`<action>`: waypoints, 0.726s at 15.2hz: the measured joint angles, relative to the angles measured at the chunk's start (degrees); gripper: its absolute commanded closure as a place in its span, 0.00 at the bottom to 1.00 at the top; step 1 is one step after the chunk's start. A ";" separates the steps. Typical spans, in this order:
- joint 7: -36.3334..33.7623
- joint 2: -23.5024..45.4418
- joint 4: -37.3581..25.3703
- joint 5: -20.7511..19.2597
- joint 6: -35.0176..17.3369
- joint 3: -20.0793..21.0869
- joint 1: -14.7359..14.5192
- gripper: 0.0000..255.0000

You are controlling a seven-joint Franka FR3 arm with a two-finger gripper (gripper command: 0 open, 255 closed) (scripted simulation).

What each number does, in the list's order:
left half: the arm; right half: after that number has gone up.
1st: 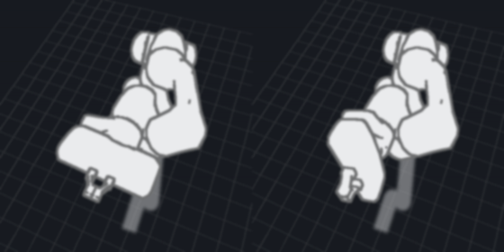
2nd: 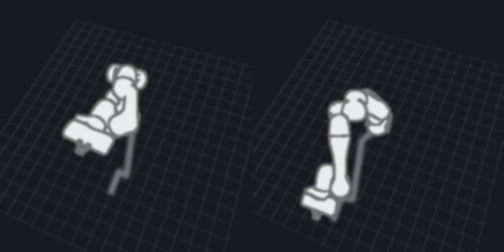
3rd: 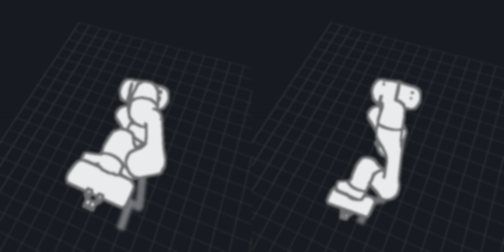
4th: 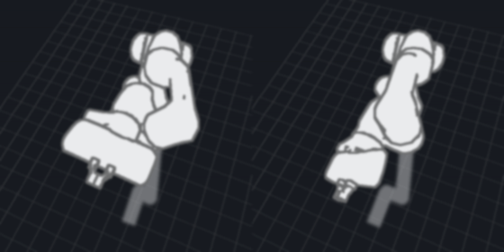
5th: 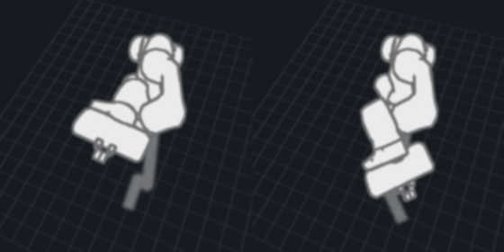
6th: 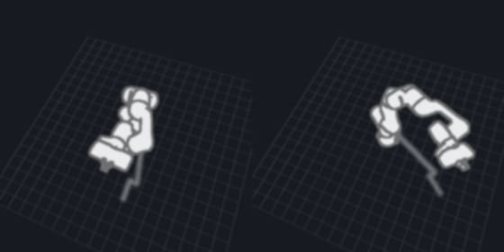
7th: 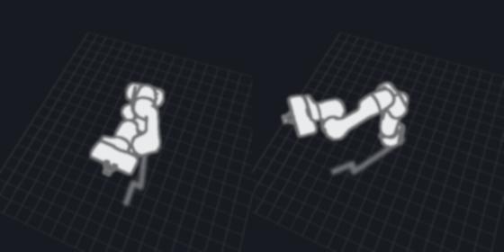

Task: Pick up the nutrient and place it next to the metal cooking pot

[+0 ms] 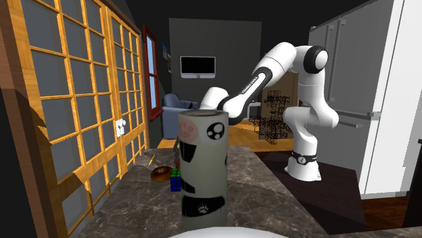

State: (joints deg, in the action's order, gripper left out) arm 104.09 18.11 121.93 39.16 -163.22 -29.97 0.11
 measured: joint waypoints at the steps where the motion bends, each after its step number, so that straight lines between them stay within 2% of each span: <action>1: -1.01 -0.73 0.21 -1.19 0.44 -0.83 -0.71 1.00; 11: -9.69 -6.47 -0.20 -12.08 5.52 -7.30 -5.67 1.00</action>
State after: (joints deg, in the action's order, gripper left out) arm 94.40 11.64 121.73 27.07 -157.70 -37.26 -5.57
